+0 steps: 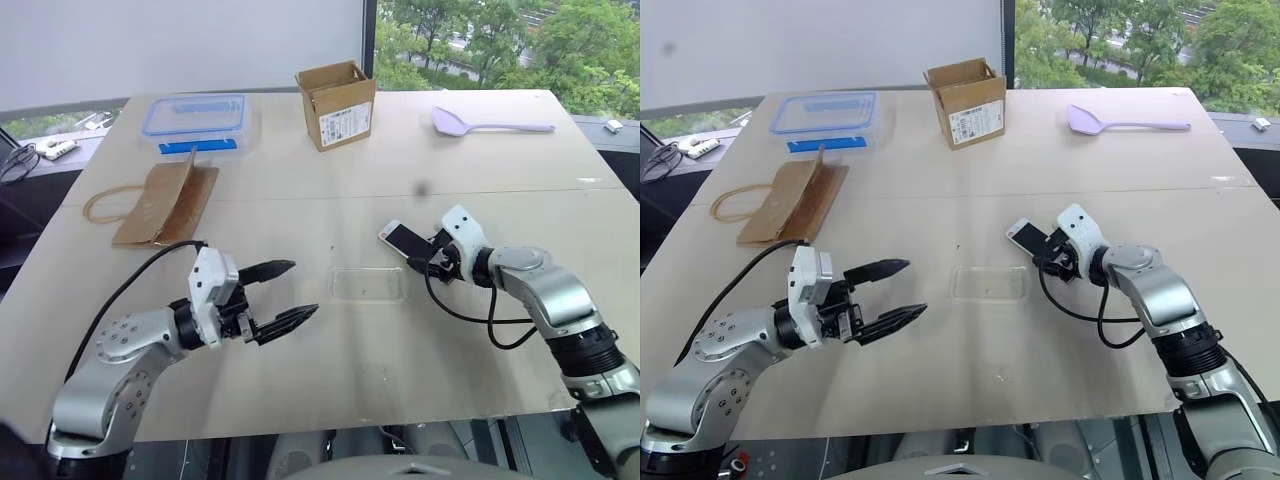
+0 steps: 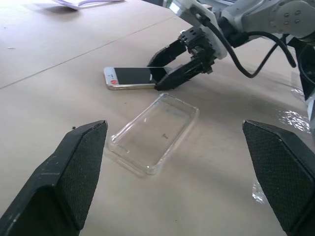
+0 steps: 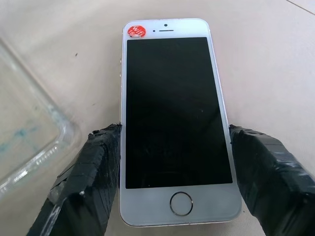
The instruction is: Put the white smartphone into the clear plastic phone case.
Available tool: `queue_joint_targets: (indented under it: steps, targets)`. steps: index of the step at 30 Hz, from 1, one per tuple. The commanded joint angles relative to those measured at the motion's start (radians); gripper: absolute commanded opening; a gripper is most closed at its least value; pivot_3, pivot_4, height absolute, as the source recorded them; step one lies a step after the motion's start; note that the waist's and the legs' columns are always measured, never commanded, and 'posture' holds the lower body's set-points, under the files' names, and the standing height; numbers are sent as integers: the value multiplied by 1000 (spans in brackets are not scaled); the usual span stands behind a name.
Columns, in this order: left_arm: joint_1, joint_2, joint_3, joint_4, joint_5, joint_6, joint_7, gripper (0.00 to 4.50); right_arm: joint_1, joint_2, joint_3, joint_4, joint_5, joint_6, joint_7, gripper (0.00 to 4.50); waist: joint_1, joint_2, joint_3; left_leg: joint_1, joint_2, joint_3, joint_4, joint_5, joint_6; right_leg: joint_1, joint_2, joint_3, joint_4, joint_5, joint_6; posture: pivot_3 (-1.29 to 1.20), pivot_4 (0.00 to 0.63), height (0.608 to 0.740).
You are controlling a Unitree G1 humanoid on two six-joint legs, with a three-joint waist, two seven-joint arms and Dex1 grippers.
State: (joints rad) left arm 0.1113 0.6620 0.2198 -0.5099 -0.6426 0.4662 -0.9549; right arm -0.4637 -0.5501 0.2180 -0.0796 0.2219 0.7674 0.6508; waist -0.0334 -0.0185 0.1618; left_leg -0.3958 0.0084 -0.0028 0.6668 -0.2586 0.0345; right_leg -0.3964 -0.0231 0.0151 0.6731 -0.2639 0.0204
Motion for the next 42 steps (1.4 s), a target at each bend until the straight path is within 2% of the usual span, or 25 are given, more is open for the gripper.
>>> queue_joint_targets:
  steps: [1,6,9,13,14,15,18,20,24,27,30,37,42]
  targets:
    - [15,-3,-7,-24,-12,-12,5,4500,7,-53,-38,-75,33,-45,87,2958,2,1,1,-1,0,0,0,0,0,0,0,0,-1,0,0,0,150,740]
    - [48,8,-3,-9,-7,-26,-16,4500,-58,-110,-63,-226,139,-6,213,2955,6,6,5,-7,0,0,-1,0,0,-5,-1,0,-2,0,0,0,150,740]
    - [51,24,-15,14,-5,-28,-49,4500,-119,-150,32,-271,121,-30,308,2944,7,7,5,-7,0,0,-2,0,0,-6,-1,-1,-2,0,0,0,150,740]
    - [34,44,-37,44,10,-38,-82,4500,-185,-213,186,-222,-19,-140,395,2911,14,7,5,-6,0,0,-2,0,0,-6,-1,-1,-3,0,0,0,150,740]
    - [27,46,-43,50,14,-41,-87,4500,-195,-223,212,-206,-46,-167,412,2763,17,7,5,-6,0,0,-2,0,0,-6,-1,-1,-3,0,0,0,150,740]
    - [23,47,-47,55,17,-44,-90,4500,-201,-229,226,-194,-64,-185,423,2400,22,6,6,-7,0,0,-2,0,0,-6,-1,-1,-3,0,0,0,150,740]
    - [9,52,-67,77,45,-62,-99,4500,-215,-238,251,-181,-98,-222,463,881,24,7,6,-8,-1,-1,-2,0,0,-6,-2,-2,-5,0,0,0,150,740]
    - [0,46,-77,85,51,-68,-98,4500,-211,-239,257,-193,-105,-215,484,39,23,7,6,-10,-1,-1,-2,0,0,-7,-2,-2,-6,0,0,0,150,740]
    - [-1,40,-84,92,56,-79,-98,4500,-197,-210,222,-207,-94,-177,469,39,21,7,6,-18,-1,-1,-1,0,0,-15,-2,-3,-6,1,0,0,150,740]
    - [2,38,-86,96,59,-87,-96,4500,-211,-155,143,-213,-16,-64,433,39,21,7,6,-20,-1,-1,-1,0,0,-17,-2,-3,-5,1,0,0,150,740]
    - [4,36,-86,95,60,-90,-93,4500,-213,-94,69,-237,70,63,394,1009,21,7,6,-20,-1,-2,-2,0,0,-17,-3,-3,-5,1,0,0,150,740]
    - [10,35,-89,93,61,-93,-90,4500,-189,34,61,-192,67,223,206,4451,21,7,6,-20,-1,-2,-2,0,0,-17,-3,-3,-5,1,0,0,150,740]
    - [13,39,-87,95,63,-96,-92,4500,-188,29,109,-121,19,211,158,4451,20,7,6,-20,-1,-2,-2,0,0,-17,-4,-3,-5,1,-1,0,150,740]
